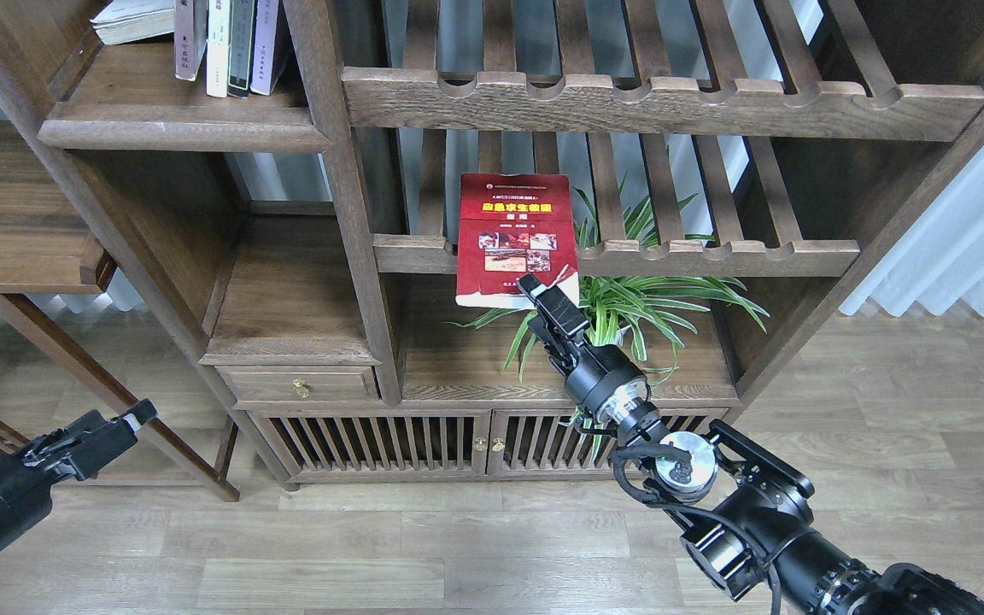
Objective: Organize books on shelf
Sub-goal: 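Reach the right gripper up to the red book on the middle shelf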
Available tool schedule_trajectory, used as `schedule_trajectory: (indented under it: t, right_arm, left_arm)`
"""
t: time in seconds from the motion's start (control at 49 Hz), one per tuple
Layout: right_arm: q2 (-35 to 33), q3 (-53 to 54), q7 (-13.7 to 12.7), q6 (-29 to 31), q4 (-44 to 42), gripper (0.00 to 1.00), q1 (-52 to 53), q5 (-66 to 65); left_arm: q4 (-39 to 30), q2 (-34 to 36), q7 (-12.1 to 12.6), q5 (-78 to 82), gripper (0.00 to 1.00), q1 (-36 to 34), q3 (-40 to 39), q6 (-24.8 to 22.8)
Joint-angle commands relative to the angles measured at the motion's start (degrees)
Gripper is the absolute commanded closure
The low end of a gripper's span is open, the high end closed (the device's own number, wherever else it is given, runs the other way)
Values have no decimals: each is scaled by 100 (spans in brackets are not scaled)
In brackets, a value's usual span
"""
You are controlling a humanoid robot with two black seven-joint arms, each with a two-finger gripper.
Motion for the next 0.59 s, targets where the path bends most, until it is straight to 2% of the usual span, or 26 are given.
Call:
schedule_trajectory:
  t: [0.0,0.204,0.51,0.571]
  right_arm:
    - [0,-56,0,-341,-17,2,134,4]
    - [0,-170,-17,-484,-26,4,160,4]
    - [0,-372,-26,-475,-35,18,240,21]
    - [0,-372,-18,-467,-26,24,248,30]
  left_arm:
    - [0,-37,9,0,1,-17,-2,0]
    - [0,-38,9,0,1,-26,-11,0]
    - [0,-38,9,0,1,-35,-29,0]
    - [0,-38,9,0,1,-44,-29,0]
